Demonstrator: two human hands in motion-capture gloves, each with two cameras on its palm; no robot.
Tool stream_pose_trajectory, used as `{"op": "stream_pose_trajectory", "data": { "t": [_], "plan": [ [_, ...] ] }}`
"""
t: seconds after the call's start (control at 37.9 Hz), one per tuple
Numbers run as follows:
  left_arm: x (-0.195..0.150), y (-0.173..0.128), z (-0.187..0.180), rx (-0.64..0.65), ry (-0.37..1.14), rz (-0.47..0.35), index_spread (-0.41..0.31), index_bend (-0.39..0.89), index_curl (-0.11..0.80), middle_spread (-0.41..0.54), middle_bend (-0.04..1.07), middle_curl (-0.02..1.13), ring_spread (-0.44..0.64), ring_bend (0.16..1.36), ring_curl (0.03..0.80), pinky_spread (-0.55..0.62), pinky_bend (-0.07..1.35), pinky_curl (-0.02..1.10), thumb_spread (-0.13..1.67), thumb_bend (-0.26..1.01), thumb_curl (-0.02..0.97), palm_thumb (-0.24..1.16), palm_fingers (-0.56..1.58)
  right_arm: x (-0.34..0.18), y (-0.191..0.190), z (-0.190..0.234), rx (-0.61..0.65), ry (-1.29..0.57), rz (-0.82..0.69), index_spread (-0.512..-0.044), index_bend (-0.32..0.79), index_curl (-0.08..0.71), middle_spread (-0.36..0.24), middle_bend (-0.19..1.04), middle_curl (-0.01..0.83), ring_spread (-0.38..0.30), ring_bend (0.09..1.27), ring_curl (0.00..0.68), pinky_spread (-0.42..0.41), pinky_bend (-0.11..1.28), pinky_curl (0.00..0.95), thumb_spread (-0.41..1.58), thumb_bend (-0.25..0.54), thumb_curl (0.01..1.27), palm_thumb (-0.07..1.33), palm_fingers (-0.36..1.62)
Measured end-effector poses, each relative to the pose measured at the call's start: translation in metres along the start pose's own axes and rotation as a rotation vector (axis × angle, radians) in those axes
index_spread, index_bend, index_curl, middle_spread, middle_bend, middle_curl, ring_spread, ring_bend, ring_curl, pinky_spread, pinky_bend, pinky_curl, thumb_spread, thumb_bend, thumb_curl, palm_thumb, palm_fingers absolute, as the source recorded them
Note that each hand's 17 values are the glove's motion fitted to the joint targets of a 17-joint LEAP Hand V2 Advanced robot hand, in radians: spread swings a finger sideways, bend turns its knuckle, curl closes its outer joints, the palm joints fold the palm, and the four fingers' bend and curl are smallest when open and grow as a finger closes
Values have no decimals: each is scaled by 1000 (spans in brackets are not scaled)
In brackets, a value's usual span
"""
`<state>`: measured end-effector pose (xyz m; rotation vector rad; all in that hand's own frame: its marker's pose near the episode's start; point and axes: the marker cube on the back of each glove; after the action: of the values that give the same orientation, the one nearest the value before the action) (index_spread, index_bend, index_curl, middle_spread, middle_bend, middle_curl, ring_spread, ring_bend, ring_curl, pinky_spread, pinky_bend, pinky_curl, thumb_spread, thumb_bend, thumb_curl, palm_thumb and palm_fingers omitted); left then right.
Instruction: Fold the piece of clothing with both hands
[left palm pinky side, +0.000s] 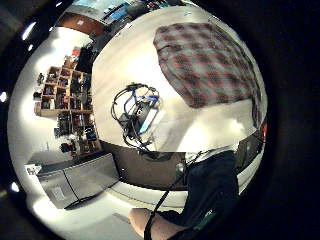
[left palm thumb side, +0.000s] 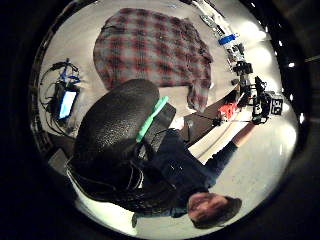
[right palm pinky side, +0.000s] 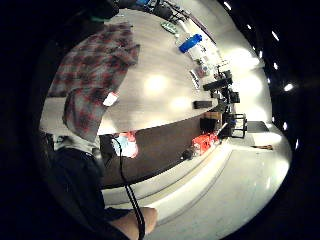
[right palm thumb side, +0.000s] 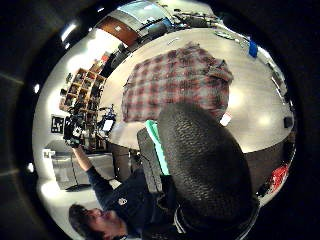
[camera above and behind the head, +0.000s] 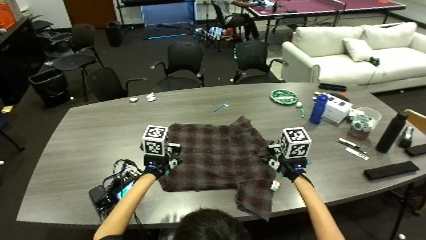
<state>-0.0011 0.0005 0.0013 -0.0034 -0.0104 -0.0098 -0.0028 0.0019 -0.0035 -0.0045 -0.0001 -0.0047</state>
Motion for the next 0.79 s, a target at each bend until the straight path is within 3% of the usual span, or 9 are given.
{"op": "stream_pose_trajectory", "data": {
  "t": [0.11,0.24,0.37,0.79],
  "plan": [
    [-1,0,5,-21,2,4,-47,172,86,134,137,44,264,424,97,255,282,87,623,58,54,118,133,-1,-1,-1,-17,16,-7,-239,144,86,-1,207,89,65,370,112,125,428,148,670,120,55,196,421],
    [-4,-4,12,-48,-12,7,-54,165,128,179,149,71,350,479,136,328,319,136,829,37,86,116,89,-3,-2,-4,-44,4,-31,-298,132,125,14,209,139,79,399,160,158,447,200,919,120,89,216,401],
    [-8,-9,17,-49,5,19,-59,171,165,202,161,96,401,510,158,367,336,169,936,15,120,119,63,-1,-7,-1,-100,-25,-34,-322,125,144,19,216,179,87,416,188,169,455,231,1088,162,134,307,395],
    [-14,-38,44,-98,66,14,-81,157,236,226,175,161,458,570,200,407,381,243,1052,-17,200,140,3,6,-18,17,-196,15,5,-356,122,174,25,182,243,95,454,243,182,515,300,1251,101,216,333,304]
  ]
}}
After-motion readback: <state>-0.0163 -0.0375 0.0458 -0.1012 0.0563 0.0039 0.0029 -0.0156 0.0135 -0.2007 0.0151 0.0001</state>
